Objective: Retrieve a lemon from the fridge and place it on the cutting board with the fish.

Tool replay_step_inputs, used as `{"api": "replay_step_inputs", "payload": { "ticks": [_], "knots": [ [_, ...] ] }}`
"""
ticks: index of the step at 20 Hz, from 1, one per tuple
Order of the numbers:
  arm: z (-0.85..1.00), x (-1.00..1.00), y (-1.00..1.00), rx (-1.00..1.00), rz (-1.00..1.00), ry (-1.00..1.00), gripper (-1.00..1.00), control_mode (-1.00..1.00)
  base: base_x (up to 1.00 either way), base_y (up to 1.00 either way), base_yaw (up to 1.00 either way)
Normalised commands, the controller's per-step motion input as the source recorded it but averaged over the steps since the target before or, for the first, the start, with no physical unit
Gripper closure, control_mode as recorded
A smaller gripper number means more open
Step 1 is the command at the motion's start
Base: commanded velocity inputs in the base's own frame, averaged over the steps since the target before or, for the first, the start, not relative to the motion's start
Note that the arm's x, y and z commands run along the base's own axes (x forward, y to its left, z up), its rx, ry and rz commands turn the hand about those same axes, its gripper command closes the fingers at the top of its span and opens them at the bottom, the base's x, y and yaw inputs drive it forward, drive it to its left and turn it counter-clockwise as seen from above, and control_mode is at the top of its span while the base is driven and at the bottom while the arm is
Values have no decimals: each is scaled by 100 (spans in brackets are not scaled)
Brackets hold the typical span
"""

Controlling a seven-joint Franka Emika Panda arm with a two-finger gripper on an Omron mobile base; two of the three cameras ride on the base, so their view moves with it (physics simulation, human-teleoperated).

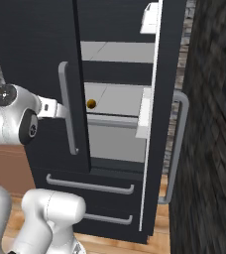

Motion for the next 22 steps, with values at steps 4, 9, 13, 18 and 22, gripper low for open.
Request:
{"api": "replay_step_inputs", "payload": {
  "ticks": [4, 9, 13, 18, 22],
  "knots": [
    [30, 11, 0, 2, -13, -2, -100, -100, 0, 0, 0],
    [0, 11, -1, 4, -1, 0, -100, -100, 0, 0, 0],
    [0, 58, 0, 0, 1, 1, -100, -100, 0, 0, 0],
    [0, 60, 0, 0, 0, 0, -100, -100, 0, 0, 0],
    [0, 74, 22, 0, 0, 0, -100, -100, 0, 0, 0]
  ]
}}
